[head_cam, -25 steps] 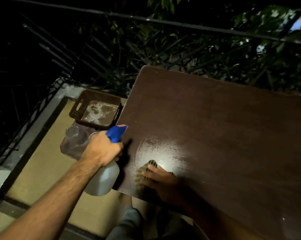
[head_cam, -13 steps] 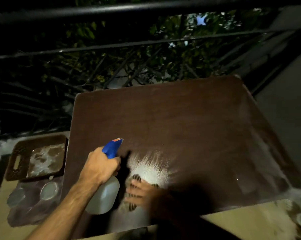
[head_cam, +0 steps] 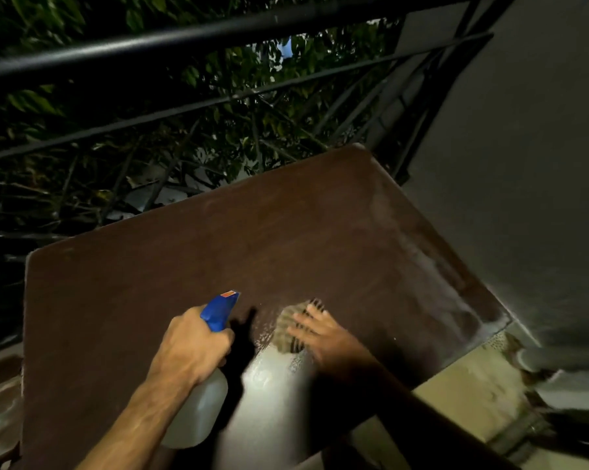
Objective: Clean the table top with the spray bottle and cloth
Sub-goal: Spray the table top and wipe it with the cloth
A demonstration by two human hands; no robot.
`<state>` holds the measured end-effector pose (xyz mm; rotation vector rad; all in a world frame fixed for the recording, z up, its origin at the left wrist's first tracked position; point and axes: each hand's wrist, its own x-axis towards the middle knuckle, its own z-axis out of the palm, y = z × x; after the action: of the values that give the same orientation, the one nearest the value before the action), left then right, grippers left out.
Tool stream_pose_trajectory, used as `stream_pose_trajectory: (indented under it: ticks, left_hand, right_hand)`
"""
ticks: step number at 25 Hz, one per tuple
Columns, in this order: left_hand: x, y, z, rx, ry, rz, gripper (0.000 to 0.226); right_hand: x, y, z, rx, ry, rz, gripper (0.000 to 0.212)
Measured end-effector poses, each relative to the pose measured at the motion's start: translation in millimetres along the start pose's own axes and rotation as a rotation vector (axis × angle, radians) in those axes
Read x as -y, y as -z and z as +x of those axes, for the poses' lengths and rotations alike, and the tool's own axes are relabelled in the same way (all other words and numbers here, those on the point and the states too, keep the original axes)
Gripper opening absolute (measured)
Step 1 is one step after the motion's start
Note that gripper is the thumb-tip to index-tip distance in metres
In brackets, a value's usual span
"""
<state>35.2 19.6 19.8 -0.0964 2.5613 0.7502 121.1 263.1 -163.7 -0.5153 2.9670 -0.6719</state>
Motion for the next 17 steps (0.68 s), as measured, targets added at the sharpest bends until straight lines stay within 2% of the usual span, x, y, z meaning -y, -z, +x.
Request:
stream_pose_trajectory:
  ticks: [2, 4, 6, 8, 10, 11, 14, 15, 17]
  left_hand:
    - [-23.6, -7.7, 5.7, -0.001, 0.019, -0.008, 0.006]
    - [-46.7, -12.3, 9.1, -0.006, 0.031, -0.016, 0.006]
    - [-77.4, -22.2, 14.8, -0.013, 0.032, -0.016, 0.006]
    - [-109.6, -35.5, 21.0, 0.002, 0.010, -0.015, 0.009]
    - [-140.0, -50.4, 28.9, 0.030, -0.021, -0.004, 0.009]
    - [-155.1, -58.9, 33.6, 0.049, -0.040, 0.004, 0.009]
    - [-194.9, -82.6, 46.5, 0.104, -0.091, 0.011, 0.011]
    - [-207.2, -89.8, 51.2, 0.113, -0.100, 0.005, 0.011]
    - [-228.5, -100.4, 60.6, 0.112, -0.093, -0.027, 0.010]
  right_hand:
    - [-59.1, 35.4, 7.2, -0.108, -0.219, -0.074, 0.062]
    - [-110.8, 66.7, 9.9, -0.119, -0.456, -0.062, 0.066]
    - [-128.2, 72.6, 2.7, -0.124, -0.569, -0.012, 0.065]
    - [-111.4, 62.9, -10.7, -0.120, -0.466, -0.020, 0.067]
    - [-87.4, 42.9, -33.6, -0.167, -0.167, -0.080, 0.065]
    - [-80.0, 32.6, -46.5, -0.107, -0.033, -0.116, 0.060]
    - [-77.9, 3.4, -77.8, 0.175, 0.061, -0.139, 0.044]
    - [-80.6, -7.7, -85.1, 0.263, 0.071, -0.259, 0.044]
    - [-98.8, -3.4, -83.5, 0.318, -0.004, -0.434, 0.057]
